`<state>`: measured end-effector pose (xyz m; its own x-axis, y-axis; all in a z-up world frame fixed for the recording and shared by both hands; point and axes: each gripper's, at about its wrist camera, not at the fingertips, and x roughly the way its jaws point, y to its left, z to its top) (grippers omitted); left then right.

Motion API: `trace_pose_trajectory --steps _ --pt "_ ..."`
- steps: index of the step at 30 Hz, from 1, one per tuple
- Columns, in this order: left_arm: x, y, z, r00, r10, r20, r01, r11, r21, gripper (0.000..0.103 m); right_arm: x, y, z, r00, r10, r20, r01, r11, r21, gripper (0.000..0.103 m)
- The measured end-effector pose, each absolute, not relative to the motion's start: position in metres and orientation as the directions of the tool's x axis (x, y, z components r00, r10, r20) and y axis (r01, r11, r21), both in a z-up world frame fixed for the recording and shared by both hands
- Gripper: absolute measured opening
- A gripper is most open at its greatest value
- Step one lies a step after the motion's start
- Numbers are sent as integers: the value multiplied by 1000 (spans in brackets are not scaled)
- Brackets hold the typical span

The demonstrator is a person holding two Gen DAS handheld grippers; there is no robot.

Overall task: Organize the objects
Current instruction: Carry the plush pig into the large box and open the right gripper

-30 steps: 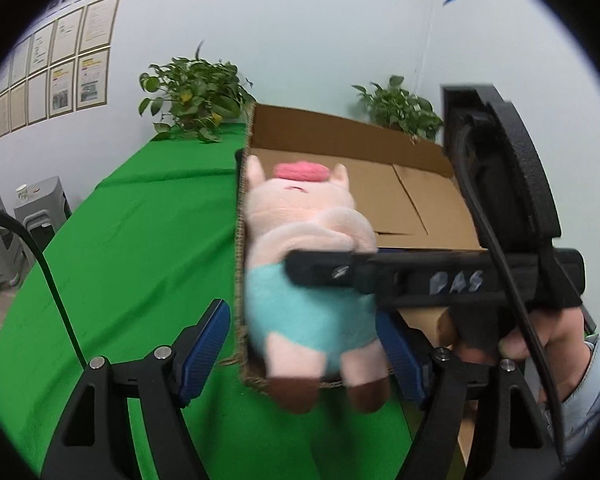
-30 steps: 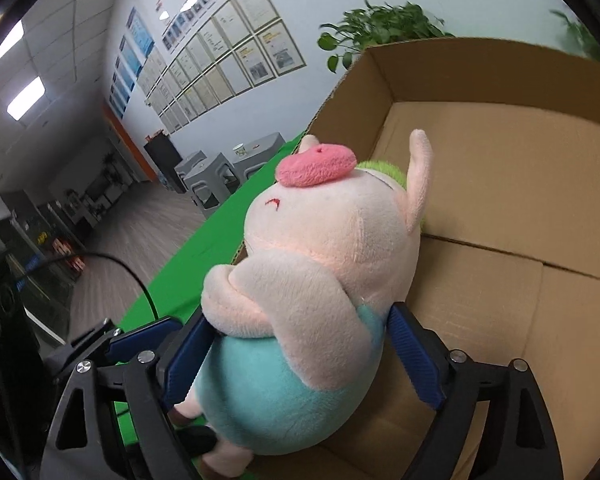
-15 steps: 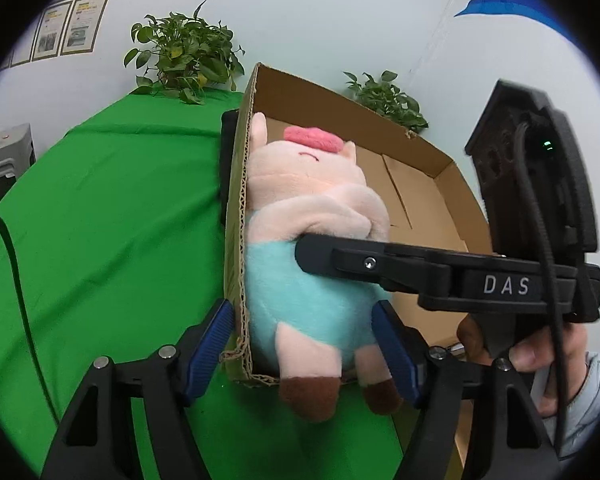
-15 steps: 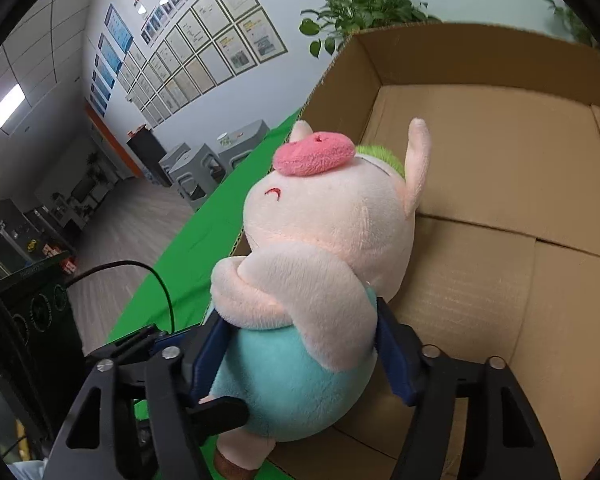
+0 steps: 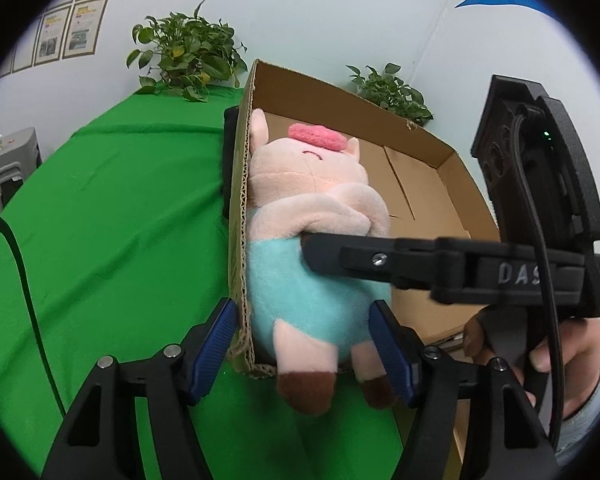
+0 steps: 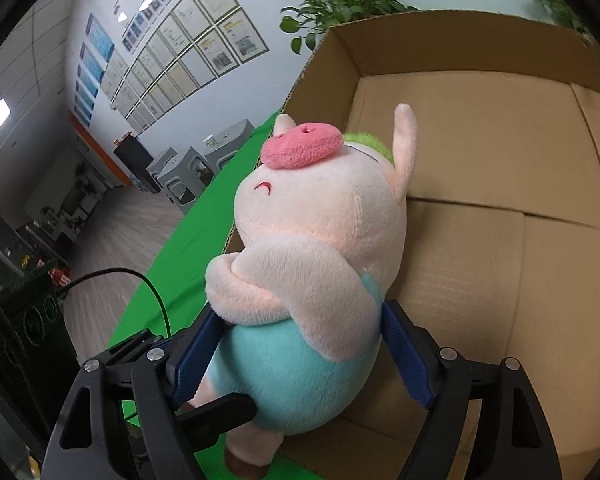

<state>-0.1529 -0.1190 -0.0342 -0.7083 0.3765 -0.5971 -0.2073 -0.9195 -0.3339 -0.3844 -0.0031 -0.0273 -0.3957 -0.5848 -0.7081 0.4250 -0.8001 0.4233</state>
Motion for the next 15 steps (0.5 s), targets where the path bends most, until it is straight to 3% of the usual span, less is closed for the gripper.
trace_pose_trajectory --steps 4,7,10,15 --pt "-137 -113 -23 -741 308 -596 -189 -948 -255 68 -365 9 -7 -457 -576 -678 411 -812 414 103" --pt "-124 -114 -13 -775 252 -579 -141 -963 -230 69 -335 38 6 -553 -500 -666 371 -864 341 103" --pt "-106 -108 2 -817 187 -546 -104 -978 -180 80 -302 60 18 -618 -429 -659 327 -902 281 103" --pt "-77 -84 23 -852 157 -499 -123 -987 -100 80 -236 115 35 -726 -290 -624 228 -957 180 103"
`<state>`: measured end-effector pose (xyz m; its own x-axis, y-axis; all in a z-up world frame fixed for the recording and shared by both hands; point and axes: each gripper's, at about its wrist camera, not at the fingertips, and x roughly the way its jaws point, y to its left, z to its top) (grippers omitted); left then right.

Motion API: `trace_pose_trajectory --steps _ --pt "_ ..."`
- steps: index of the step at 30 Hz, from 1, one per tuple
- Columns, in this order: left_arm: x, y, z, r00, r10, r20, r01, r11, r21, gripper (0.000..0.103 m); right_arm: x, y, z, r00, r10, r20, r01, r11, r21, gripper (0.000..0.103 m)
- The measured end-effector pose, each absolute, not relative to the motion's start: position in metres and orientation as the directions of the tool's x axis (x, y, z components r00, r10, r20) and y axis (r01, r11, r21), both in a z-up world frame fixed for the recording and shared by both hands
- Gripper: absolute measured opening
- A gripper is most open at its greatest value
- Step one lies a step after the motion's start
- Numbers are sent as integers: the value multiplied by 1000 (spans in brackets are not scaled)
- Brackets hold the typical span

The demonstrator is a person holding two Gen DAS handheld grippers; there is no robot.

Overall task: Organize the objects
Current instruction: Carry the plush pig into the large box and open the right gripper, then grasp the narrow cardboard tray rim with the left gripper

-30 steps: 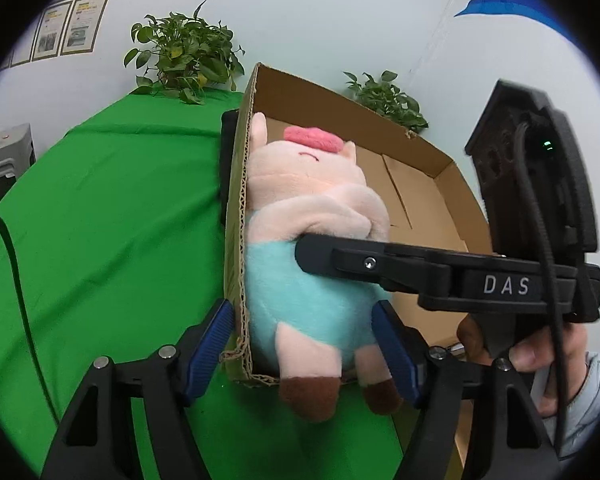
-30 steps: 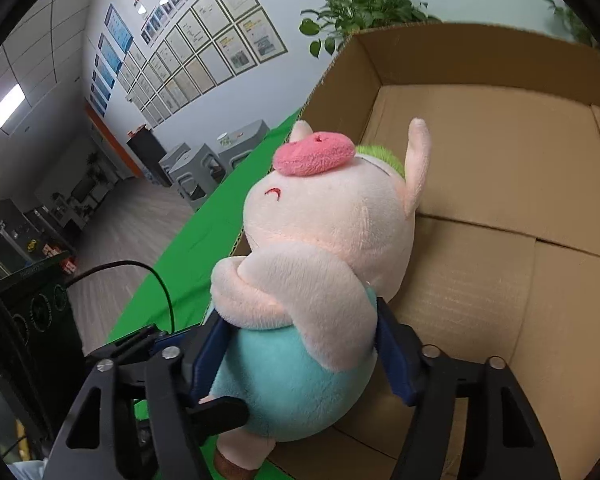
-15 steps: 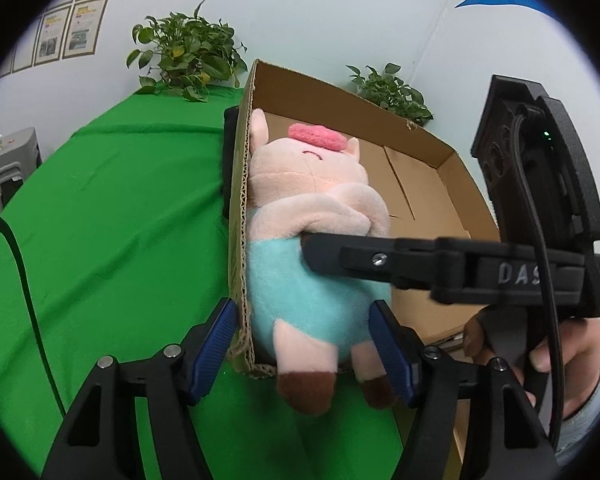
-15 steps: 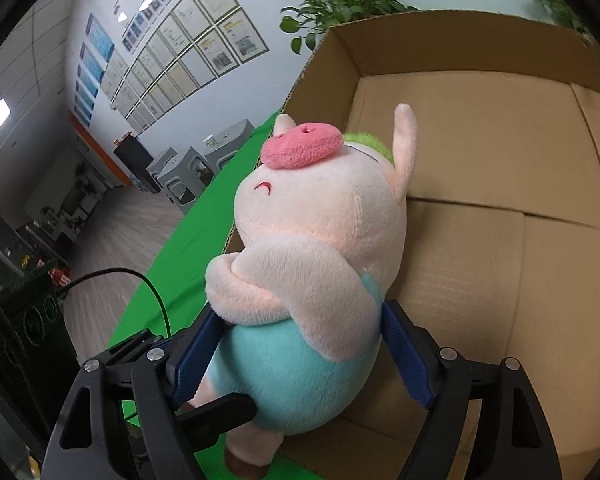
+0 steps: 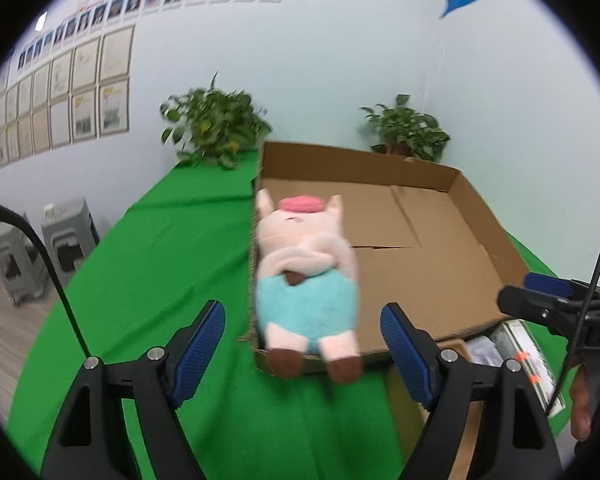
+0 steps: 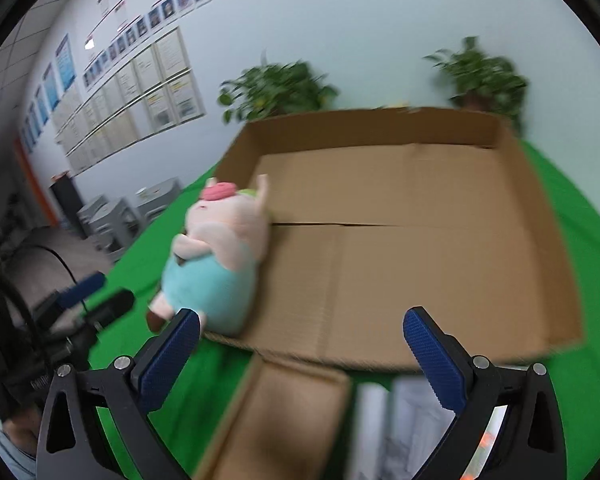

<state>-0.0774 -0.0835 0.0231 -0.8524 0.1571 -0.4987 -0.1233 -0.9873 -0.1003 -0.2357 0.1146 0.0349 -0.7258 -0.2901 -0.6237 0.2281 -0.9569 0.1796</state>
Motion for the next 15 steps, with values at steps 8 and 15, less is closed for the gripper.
trace_pose_trajectory --steps 8,15 --pt "-40 -46 43 -876 174 -449 -146 -985 -97 80 -138 196 47 -805 -208 -555 158 -978 137 103" --pt "-19 -28 53 -889 136 -437 -133 -990 -38 80 -108 221 44 -804 -238 -546 162 -969 185 102"
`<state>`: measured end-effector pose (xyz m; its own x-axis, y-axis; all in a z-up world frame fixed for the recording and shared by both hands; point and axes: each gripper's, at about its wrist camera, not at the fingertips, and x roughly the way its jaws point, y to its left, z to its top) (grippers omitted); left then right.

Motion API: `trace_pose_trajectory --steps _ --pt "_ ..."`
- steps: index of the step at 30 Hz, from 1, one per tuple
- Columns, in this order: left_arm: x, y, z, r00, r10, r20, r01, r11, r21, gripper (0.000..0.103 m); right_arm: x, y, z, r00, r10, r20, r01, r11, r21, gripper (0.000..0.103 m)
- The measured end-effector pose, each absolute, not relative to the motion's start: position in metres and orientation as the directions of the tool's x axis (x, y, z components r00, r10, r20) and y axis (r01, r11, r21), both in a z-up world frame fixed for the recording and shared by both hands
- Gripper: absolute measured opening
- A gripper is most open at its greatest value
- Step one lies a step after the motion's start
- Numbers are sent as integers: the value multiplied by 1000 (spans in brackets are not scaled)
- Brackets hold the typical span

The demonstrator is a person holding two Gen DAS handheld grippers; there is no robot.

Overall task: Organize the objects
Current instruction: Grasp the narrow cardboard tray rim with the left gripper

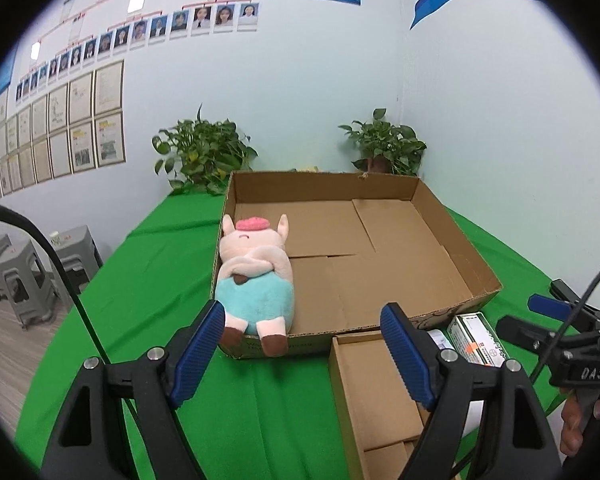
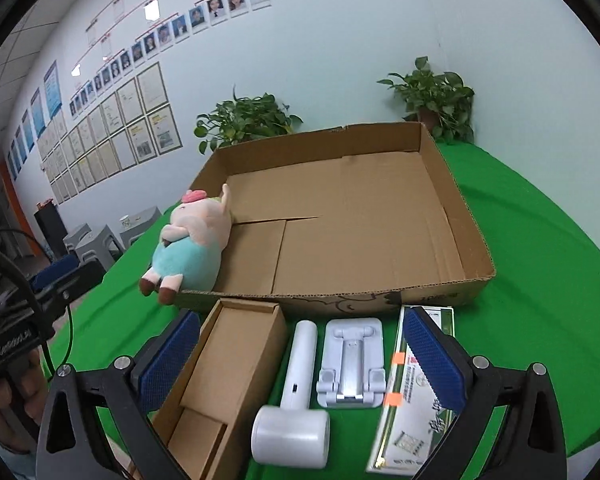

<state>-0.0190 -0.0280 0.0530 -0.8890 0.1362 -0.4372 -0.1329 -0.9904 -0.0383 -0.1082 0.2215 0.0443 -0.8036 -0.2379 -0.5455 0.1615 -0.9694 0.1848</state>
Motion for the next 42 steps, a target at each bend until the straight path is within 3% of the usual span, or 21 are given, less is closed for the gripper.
trace_pose_trajectory --steps 2,5,7,9,10,11,12,13,14,15,16,17,18,25,29,33,38,42 --pt "-15 -25 55 -893 139 -428 -132 -990 -45 80 -102 222 45 -803 -250 -541 174 -966 189 98" --pt "-9 -23 58 -897 134 -421 -126 -991 -47 80 -95 219 46 -807 -235 -542 176 -972 158 70" --pt "-7 -23 59 -901 125 -416 -117 -992 -45 80 -93 214 47 -815 -203 -543 169 -979 113 25" --pt "-5 -24 60 -896 145 -419 -133 -989 -57 50 -88 212 49 -818 -180 -545 161 -983 83 19" --pt "-6 -24 60 -888 153 -433 -144 -988 -54 13 -87 212 49 -819 -188 -543 166 -982 89 19" --pt "-6 -24 59 -882 150 -447 -144 -988 -49 5 -84 213 52 -820 -190 -540 169 -982 90 19" --pt "-5 -24 59 -881 151 -448 -145 -988 -48 5 -81 212 54 -823 -188 -535 169 -982 86 21" --pt "-4 -25 61 -885 156 -439 -148 -988 -52 5 -77 212 57 -829 -187 -527 168 -982 85 34" --pt "-1 -26 62 -891 159 -426 -149 -987 -57 13 -73 213 60 -832 -184 -524 164 -983 86 47" --pt "2 -28 65 -898 152 -413 -142 -988 -55 25 -70 214 64 -835 -185 -519 161 -983 91 81" --pt "4 -29 67 -902 146 -407 -137 -989 -51 63 -66 216 67 -841 -189 -507 161 -982 100 101" --pt "6 -31 68 -907 145 -397 -134 -989 -55 90 -60 217 71 -850 -194 -489 159 -981 113 102" --pt "11 -35 70 -917 156 -367 -136 -988 -79 92 -56 218 74 -855 -195 -481 158 -981 116 101" --pt "9 -50 75 -893 185 -410 -138 -980 -140 92 -31 206 90 -834 -240 -496 224 -970 92 102" --pt "10 -50 80 -883 206 -422 -162 -977 -139 92 -6 193 108 -803 -338 -492 342 -936 85 102" --pt "8 -44 63 -846 258 -467 -209 -965 -157 92 18 187 121 -728 -486 -483 469 -867 165 102" --pt "-4 -40 9 -748 302 -591 -224 -953 -203 91 -7 177 56 -609 -454 -650 397 -884 246 101" --pt "-6 -38 -26 -697 315 -644 -224 -949 -222 91 -21 170 8 -566 -362 -741 302 -927 222 85"
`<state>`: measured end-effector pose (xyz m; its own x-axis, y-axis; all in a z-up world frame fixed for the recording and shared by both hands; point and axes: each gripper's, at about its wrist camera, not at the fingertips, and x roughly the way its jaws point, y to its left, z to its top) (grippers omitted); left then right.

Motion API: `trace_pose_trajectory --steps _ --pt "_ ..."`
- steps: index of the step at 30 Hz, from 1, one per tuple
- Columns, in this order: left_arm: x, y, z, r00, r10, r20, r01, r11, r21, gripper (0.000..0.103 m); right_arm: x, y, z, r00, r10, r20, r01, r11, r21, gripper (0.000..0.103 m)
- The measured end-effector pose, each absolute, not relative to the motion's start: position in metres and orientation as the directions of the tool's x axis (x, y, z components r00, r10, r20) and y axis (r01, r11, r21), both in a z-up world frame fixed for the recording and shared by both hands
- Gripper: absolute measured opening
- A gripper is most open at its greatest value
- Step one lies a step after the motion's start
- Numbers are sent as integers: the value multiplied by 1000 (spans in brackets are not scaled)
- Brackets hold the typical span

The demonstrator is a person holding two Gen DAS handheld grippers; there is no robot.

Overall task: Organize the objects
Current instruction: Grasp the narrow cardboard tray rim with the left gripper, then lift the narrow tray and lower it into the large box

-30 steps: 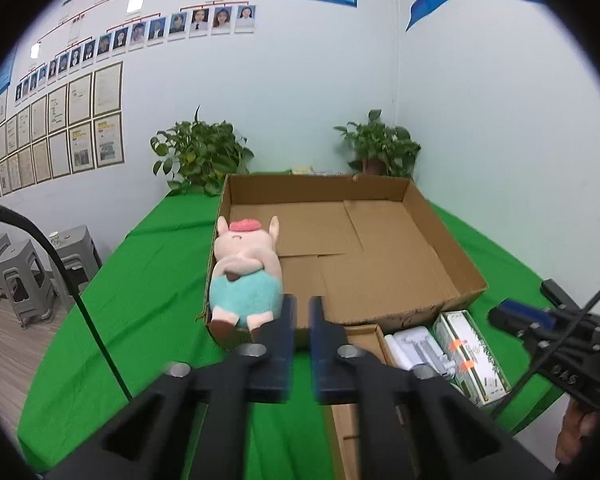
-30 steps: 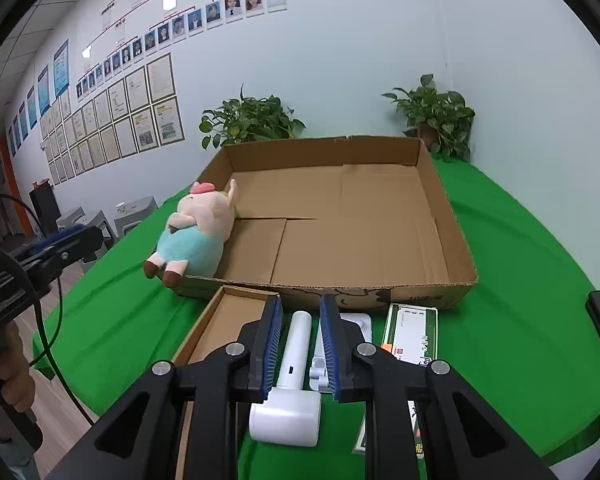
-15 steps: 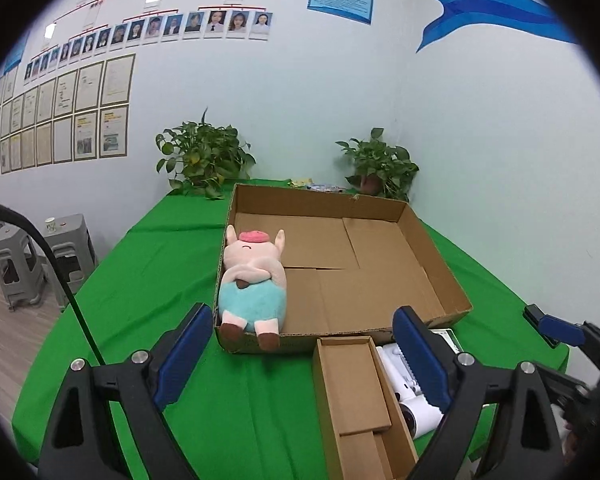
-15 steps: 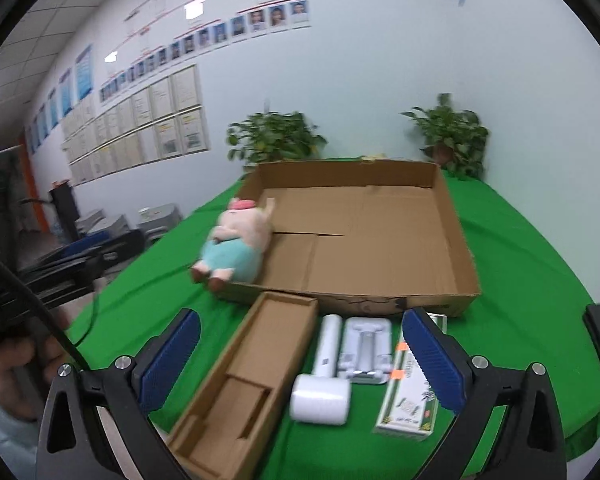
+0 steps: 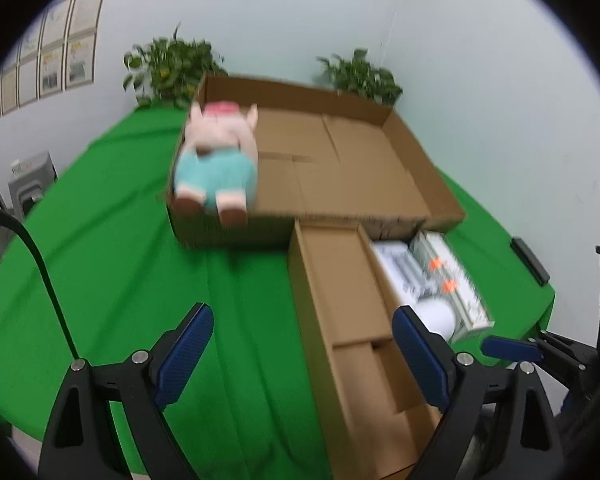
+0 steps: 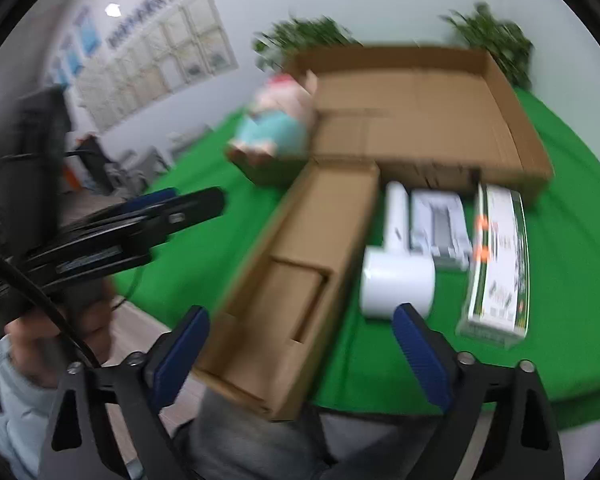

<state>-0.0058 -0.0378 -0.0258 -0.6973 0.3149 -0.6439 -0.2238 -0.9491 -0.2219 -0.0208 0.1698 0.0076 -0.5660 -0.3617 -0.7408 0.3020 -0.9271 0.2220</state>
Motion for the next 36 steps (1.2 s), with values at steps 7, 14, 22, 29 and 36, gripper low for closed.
trace_pose_trajectory --steps 7,14,22,29,36 --pt "-3 -26 -61 -632 326 -703 -246 -945 -216 72 -32 158 -15 -547 -274 -791 235 -957 168 54" --pt "-9 -18 -69 -591 334 -734 -264 -940 -216 46 -43 150 -32 -533 -248 -809 227 -963 146 29" --pt "-8 -5 -68 -551 359 -754 -295 -928 -226 20 -50 146 -37 -527 -276 -804 215 -958 189 23" --pt "14 -17 -66 -541 318 -779 -219 -947 -235 21 -33 135 -35 -484 -315 -816 259 -943 210 24" --pt "3 -28 -77 -541 336 -771 -187 -942 -280 29 -48 131 -45 -479 -305 -823 250 -946 205 32"
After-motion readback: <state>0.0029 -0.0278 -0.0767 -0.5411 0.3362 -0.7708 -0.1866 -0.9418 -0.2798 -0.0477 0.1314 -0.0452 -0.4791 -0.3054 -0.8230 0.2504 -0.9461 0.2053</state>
